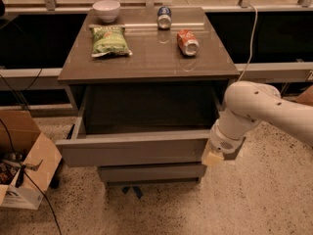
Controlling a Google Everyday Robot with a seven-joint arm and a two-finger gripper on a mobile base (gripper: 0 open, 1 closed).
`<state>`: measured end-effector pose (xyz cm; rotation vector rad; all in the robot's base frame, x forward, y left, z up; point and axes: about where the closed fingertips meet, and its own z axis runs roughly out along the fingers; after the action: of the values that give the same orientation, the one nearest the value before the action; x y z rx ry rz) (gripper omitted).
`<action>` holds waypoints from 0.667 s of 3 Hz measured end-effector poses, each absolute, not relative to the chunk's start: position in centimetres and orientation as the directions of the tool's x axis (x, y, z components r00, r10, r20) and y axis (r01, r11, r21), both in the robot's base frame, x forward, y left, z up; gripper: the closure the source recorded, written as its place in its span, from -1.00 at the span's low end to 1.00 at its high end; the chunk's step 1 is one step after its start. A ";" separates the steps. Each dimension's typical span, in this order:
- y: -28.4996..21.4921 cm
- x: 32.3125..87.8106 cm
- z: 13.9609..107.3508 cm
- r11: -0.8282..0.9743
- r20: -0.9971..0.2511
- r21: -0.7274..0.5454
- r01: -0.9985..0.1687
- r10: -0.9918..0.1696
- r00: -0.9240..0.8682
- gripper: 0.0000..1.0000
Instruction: Close top drawer
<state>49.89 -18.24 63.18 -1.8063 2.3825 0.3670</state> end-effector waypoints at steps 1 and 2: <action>-17.6 52.0 64.0 0.238 -0.252 0.045 -0.970 -0.937 -0.242 1.00; -17.2 55.4 65.7 0.222 -0.270 -0.062 -0.973 -0.942 -0.198 1.00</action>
Offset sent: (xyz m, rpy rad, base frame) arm 0.1210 0.0168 0.0644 -0.0349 -0.3915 0.0613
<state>55.42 -17.19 65.66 -1.8082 2.2467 0.1778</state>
